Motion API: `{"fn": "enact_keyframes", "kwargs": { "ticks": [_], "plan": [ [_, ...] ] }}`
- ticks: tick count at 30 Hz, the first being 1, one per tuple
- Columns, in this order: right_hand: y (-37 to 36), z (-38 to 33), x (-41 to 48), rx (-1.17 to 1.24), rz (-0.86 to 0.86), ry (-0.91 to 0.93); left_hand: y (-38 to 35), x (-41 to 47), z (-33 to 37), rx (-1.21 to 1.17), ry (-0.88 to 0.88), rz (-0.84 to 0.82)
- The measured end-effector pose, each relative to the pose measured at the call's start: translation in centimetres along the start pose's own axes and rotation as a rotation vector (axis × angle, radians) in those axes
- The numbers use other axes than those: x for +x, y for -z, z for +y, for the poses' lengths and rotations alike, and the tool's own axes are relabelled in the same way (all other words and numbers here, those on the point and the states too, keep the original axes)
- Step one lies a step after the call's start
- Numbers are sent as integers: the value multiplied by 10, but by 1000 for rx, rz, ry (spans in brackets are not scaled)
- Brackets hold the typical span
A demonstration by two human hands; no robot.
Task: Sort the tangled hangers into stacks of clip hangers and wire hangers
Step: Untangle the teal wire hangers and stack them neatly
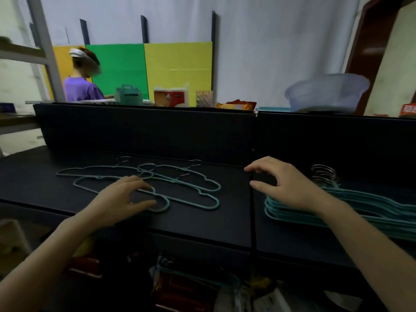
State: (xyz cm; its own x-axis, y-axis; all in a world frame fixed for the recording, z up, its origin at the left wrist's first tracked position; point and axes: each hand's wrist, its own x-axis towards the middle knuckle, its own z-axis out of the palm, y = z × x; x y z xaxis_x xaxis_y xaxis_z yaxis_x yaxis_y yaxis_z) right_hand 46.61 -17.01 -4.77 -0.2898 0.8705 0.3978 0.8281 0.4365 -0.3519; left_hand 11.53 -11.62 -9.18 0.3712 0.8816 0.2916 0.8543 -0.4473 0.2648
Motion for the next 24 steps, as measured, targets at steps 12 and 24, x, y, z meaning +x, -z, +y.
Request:
{"fn": "enact_keyframes", "kwargs": {
  "ticks": [12,24],
  "plan": [
    [-116,-60,122,-129,-169,-267,26,32,-169,47,84,-35],
    [-153,-57,152,-255,-224,-473,20,54,-202,-178,-245,-207]
  ]
}}
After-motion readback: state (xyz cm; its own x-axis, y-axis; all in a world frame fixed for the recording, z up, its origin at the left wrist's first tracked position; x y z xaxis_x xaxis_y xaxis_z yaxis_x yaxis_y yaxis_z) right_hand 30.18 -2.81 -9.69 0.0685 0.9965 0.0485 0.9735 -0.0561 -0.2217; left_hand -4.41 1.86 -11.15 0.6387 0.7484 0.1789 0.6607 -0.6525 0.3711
